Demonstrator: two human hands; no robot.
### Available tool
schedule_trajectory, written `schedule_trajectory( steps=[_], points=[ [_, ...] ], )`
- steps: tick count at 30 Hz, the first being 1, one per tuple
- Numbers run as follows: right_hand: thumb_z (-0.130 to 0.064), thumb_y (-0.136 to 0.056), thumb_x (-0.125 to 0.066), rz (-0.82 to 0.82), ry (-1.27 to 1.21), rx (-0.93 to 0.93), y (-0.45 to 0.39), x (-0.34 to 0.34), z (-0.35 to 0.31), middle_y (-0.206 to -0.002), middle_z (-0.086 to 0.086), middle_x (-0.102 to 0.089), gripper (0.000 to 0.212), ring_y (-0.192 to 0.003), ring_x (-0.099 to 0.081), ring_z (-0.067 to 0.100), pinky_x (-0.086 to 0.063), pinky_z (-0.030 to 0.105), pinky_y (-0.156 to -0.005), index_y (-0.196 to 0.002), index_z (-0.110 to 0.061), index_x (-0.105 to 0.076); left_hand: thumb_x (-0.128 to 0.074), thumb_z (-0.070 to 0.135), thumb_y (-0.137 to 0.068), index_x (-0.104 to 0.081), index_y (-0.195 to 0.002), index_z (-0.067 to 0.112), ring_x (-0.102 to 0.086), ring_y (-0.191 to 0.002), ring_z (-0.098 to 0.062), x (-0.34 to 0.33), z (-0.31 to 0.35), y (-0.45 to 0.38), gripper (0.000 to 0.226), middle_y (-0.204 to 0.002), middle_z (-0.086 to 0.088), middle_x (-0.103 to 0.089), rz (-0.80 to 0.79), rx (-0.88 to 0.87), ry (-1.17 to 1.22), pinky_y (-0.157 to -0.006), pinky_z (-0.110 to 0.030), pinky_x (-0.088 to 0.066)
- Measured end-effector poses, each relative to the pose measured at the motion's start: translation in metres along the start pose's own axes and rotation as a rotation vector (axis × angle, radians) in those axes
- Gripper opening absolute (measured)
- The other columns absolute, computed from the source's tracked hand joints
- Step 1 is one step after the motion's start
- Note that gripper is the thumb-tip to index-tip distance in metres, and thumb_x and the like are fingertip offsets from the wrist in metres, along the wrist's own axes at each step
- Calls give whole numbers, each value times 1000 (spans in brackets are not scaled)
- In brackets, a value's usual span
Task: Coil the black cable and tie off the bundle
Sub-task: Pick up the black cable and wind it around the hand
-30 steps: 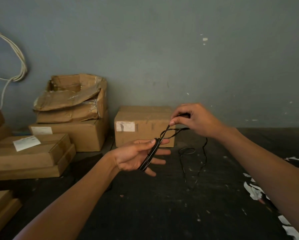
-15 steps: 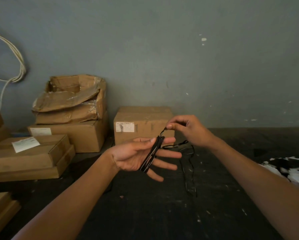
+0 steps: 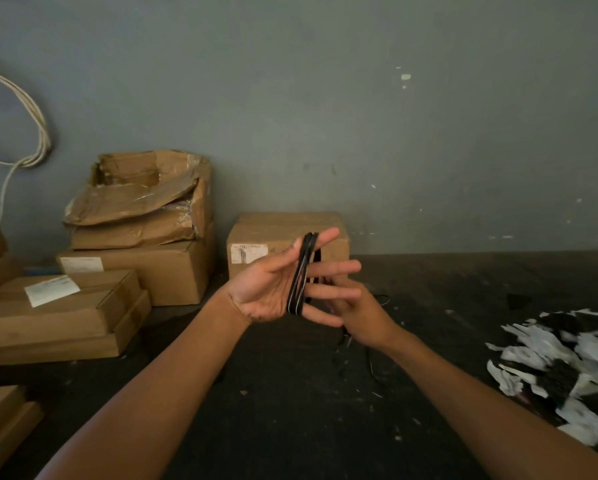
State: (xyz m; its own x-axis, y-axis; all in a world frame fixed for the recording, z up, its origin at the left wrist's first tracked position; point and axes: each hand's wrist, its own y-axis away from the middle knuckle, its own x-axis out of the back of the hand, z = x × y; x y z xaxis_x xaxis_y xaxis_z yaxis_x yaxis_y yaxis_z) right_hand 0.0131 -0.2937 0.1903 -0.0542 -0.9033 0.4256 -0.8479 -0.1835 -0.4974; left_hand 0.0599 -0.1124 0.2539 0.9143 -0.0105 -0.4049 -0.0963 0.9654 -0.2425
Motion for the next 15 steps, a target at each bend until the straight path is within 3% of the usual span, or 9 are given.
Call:
schedule_trajectory(
  steps=[2,4,11,15],
  points=[
    [-19,-104,-43,-27,74,-72,5,0,-2,-79,2,-63,22,-72,-61,13,-51,37,-64,-101,-10,-62,-43,30,-100,-39,-147,24,-41,-134,-47,0,9,-4,47,-149,-22,-42,-35,-72,40,-103,-71,-24],
    [-25,-104,-42,-53,104,-187,11,-2,-5,-67,-5,-51,21,-59,-50,10,-45,34,-59,-95,-17,-60,-43,30,-100,-41,-146,24,-40,-135,-48,0,21,-9,46,-150,-21,-42,10,-138,40,-103,-72,-21],
    [-33,-103,-43,-382,100,-395,18,-20,-33,-78,-6,-49,10,-63,-50,4,-51,27,-63,-107,-31,-52,-36,39,-99,-48,-139,32,-48,-130,-45,16,24,-24,43,-144,-15,-51,374,-311,30,-95,-72,-39],
    [-36,-100,-48,-500,208,-418,18,-24,-44,-89,-3,-54,12,-67,-51,7,-47,27,-61,-113,-36,-47,-31,40,-102,-47,-139,33,-46,-132,-42,23,15,-28,41,-146,-12,-50,526,-340,11,-95,-73,-38]
  ],
)
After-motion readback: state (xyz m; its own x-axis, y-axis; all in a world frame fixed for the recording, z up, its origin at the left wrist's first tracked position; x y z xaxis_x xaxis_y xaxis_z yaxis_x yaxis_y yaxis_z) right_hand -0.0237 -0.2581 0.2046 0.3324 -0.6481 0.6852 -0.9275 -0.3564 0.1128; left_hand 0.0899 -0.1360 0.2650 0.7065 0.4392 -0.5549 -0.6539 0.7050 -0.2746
